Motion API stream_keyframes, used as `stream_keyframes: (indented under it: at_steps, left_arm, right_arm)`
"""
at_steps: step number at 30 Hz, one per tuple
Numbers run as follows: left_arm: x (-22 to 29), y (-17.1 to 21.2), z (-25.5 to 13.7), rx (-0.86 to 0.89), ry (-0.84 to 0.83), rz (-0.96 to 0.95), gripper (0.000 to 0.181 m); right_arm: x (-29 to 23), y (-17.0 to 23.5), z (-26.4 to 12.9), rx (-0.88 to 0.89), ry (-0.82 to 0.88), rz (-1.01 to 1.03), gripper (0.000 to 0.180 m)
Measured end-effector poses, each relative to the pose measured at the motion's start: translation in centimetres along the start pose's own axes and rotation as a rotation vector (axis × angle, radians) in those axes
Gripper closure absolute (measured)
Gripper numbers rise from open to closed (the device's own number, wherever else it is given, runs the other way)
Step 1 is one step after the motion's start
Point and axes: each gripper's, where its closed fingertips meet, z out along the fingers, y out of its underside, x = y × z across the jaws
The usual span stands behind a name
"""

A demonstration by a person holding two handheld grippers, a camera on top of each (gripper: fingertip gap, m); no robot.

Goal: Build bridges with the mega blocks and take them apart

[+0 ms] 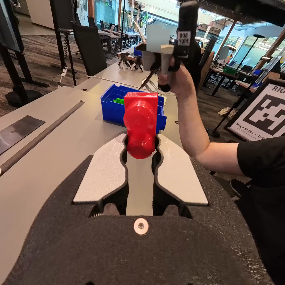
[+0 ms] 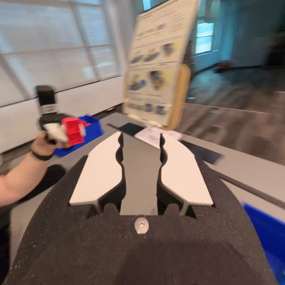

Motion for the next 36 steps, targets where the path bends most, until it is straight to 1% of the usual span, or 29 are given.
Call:
stream_keyframes:
  at_steps: [1, 2, 3, 4, 5, 8, 9, 13, 15, 16, 17, 18, 20, 22, 24, 25, 26, 27, 29, 31, 32, 33, 34, 36]
  left_arm:
    - [0.2, 0.1, 0.3, -0.006, 0.003, 0.003, 0.147]
    - [0.3, 0.3, 0.6, -0.013, 0.005, 0.007, 0.147]
    - [0.3, 0.4, 0.7, -0.020, 0.003, 0.012, 0.147]
    - [0.2, 0.4, 0.8, -0.022, -0.003, 0.018, 0.147]
    - [0.1, 0.5, 0.9, -0.023, -0.006, 0.020, 0.147]
    - [0.2, 0.9, 1.2, -0.043, 0.001, 0.023, 0.147]
    - [0.2, 1.1, 1.3, -0.053, -0.002, 0.028, 0.147]
    - [0.2, 1.4, 1.7, -0.069, -0.003, 0.039, 0.147]
    - [0.2, 1.5, 1.9, -0.072, 0.002, 0.040, 0.147]
    - [0.4, 1.6, 2.0, -0.078, 0.008, 0.042, 0.147]
    - [0.5, 1.8, 2.0, -0.087, 0.012, 0.047, 0.148]
    - [0.5, 2.1, 2.0, -0.105, 0.008, 0.054, 0.147]
    - [0.4, 2.1, 1.9, -0.111, -0.001, 0.058, 0.147]
    - [0.7, 1.4, 1.7, -0.072, 0.019, 0.042, 0.141]
    - [0.9, 1.0, 1.4, -0.055, 0.029, 0.035, 0.140]
    - [0.8, 0.9, 1.1, -0.054, 0.020, 0.039, 0.140]
    - [0.6, 0.8, 0.9, -0.051, 0.009, 0.044, 0.140]
    - [0.5, 0.6, 0.6, -0.047, 0.003, 0.045, 0.140]
    - [0.4, 0.4, 0.1, -0.040, 0.003, 0.035, 0.140]
    - [0.2, 0.2, -0.4, -0.035, -0.004, 0.026, 0.140]
    - [0.1, 0.1, -0.6, -0.030, -0.007, 0.024, 0.140]
    - [-0.1, -0.1, -0.8, -0.024, -0.009, 0.020, 0.140]
    - [-0.2, -0.2, -0.9, -0.018, -0.010, 0.016, 0.141]
    - [-0.3, -0.3, -1.2, -0.009, -0.014, 0.007, 0.141]
  right_arm:
    - [-2.8, 0.8, 1.9, -0.028, -0.106, -0.066, 0.136]
    - [-4.7, 2.1, 3.5, -0.093, -0.174, -0.156, 0.137]
    - [-4.8, 2.8, 4.8, -0.151, -0.140, -0.202, 0.136]
    - [-4.8, 3.0, 6.0, -0.163, -0.104, -0.220, 0.132]
    - [-5.8, 2.9, 7.0, -0.148, -0.137, -0.216, 0.128]
    - [-10.5, 2.8, 8.6, -0.099, -0.381, -0.122, 0.116]
    - [-11.5, 3.0, 9.1, -0.096, -0.429, -0.100, 0.113]
    - [-15.0, 4.6, 10.9, -0.135, -0.584, -0.055, 0.105]
    - [-15.8, 6.3, 11.9, -0.214, -0.598, -0.067, 0.102]
    - [-16.0, 7.1, 12.4, -0.243, -0.596, -0.092, 0.106]
    - [-16.3, 7.6, 12.6, -0.262, -0.612, -0.118, 0.135]
    - [-16.6, 8.0, 12.7, -0.280, -0.630, -0.117, 0.144]
    - [-16.4, 7.9, 12.6, -0.292, -0.629, -0.112, 0.144]
    - [-16.0, 6.8, 12.1, -0.247, -0.612, -0.109, 0.144]
    - [-14.5, 5.4, 10.9, -0.209, -0.560, -0.125, 0.144]
    - [-13.3, 4.5, 9.9, -0.184, -0.512, -0.142, 0.144]
    - [-11.4, 3.5, 8.6, -0.158, -0.429, -0.158, 0.144]
    - [-8.4, 2.8, 7.2, -0.153, -0.284, -0.181, 0.143]
    - [-0.8, 2.9, 2.7, -0.216, 0.072, -0.234, 0.143]
    - [7.0, 4.7, -3.8, -0.340, 0.437, -0.178, 0.143]
    - [10.2, 6.3, -7.3, -0.414, 0.590, -0.105, 0.143]
    - [12.6, 8.2, -10.3, -0.481, 0.701, -0.023, 0.143]
    - [14.2, 10.3, -12.6, -0.535, 0.758, 0.069, 0.143]
    - [15.5, 14.0, -14.5, -0.591, 0.736, 0.249, 0.143]
